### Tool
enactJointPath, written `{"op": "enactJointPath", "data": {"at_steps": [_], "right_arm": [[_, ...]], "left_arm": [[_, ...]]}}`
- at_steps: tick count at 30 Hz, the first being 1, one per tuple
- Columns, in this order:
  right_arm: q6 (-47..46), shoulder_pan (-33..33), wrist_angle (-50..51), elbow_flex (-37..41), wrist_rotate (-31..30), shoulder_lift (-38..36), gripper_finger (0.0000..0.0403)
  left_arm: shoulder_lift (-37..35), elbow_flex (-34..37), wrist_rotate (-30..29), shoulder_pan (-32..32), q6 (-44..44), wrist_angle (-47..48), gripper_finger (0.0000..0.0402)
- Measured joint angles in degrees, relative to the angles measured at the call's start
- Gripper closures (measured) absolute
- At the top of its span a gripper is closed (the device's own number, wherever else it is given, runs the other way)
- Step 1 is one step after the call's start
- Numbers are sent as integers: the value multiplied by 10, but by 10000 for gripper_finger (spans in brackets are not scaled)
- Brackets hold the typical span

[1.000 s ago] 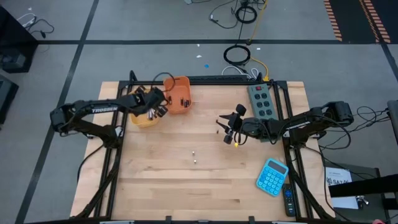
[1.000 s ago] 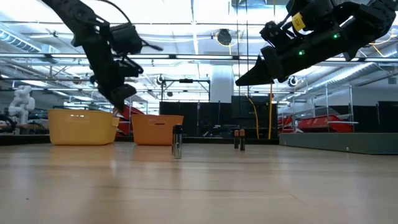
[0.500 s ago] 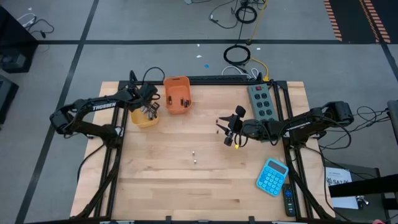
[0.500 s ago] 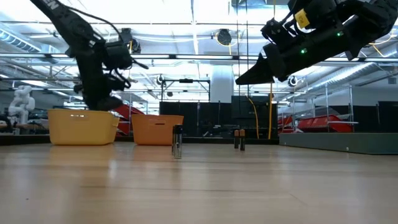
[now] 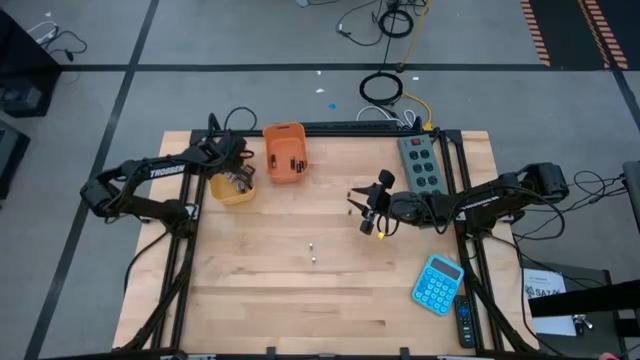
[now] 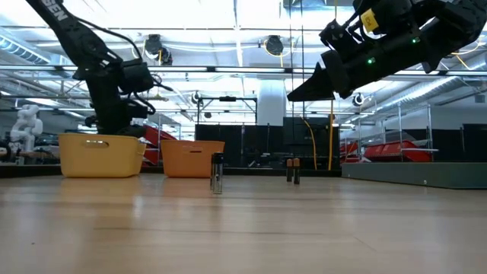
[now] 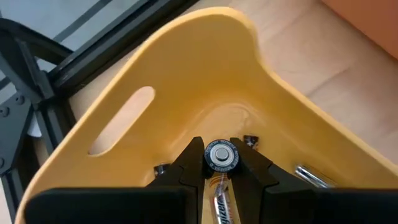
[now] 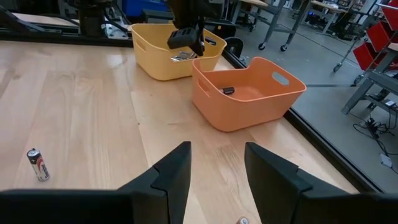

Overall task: Sort batteries
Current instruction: Put the silver battery into the yellow bin

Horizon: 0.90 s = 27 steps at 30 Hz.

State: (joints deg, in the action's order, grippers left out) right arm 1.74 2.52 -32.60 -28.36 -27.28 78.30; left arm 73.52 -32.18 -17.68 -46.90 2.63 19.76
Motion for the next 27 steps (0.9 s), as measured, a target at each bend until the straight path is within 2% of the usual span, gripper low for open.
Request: {"op": "enactJointPath", "data": {"at_steps": [9, 13, 18, 27], "right_arm": [[3, 0, -2, 0, 0, 0, 261], [4, 0, -2, 0, 0, 0, 261], [4, 0, -2, 0, -1, 0, 261], [5, 0, -2, 0, -10, 0, 261]], "left_arm": [[59, 1, 7, -16, -1, -20, 345], [79, -2, 7, -16, -3, -35, 322], [81, 0, 9, -15, -15, -29, 296], [60, -18, -23, 11, -45, -27, 290]]}}
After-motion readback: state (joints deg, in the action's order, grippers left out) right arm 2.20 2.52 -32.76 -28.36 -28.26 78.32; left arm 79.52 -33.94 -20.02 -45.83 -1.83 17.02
